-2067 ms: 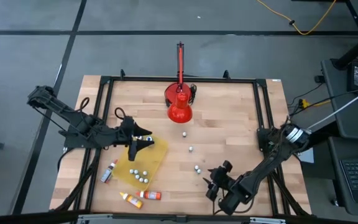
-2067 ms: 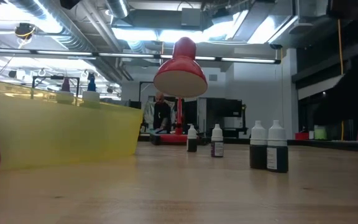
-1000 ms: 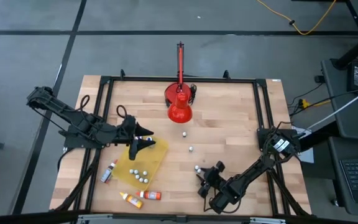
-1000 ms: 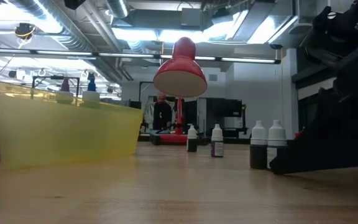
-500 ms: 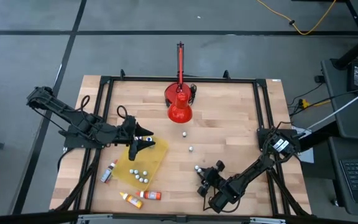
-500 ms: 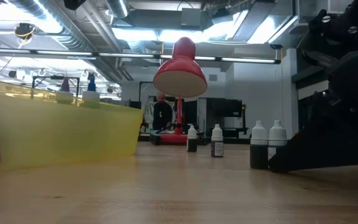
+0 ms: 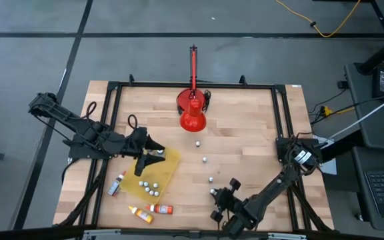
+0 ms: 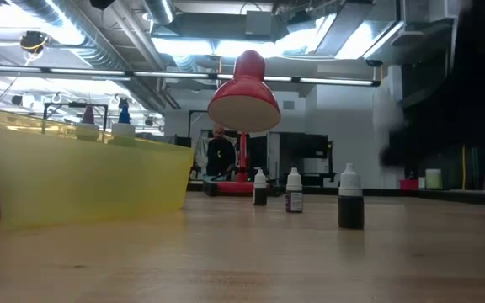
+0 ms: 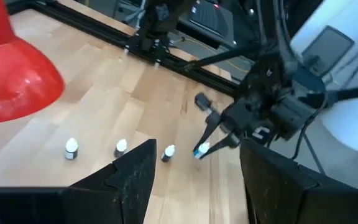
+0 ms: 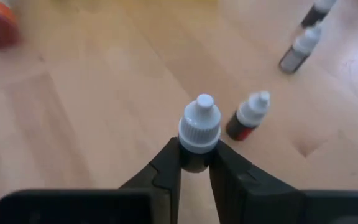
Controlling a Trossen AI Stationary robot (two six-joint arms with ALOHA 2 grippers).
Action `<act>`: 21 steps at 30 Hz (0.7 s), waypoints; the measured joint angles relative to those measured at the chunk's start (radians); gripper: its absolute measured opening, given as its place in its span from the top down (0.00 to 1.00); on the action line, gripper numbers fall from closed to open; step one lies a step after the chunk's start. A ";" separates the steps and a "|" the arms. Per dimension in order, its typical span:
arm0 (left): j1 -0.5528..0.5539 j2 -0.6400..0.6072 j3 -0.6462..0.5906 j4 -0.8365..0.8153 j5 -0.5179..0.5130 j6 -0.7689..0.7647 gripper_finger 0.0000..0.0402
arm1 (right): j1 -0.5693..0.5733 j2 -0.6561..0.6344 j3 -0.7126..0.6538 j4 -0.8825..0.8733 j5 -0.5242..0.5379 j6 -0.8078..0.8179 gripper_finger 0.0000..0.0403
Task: Pick & Place food coloring
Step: Put the small blue food coloring bottle into the yellow bin
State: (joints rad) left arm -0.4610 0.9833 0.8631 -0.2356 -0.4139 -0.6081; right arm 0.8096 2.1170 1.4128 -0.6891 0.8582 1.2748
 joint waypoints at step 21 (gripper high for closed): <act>0.000 0.064 0.316 -0.356 0.028 0.211 0.44 | -0.177 -0.003 0.602 -0.315 -0.272 -0.570 0.84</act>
State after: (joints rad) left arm -0.4610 1.0476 1.1792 -0.5918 -0.3855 -0.3971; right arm 0.6328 2.1143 2.0151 -1.0045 0.5859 0.7045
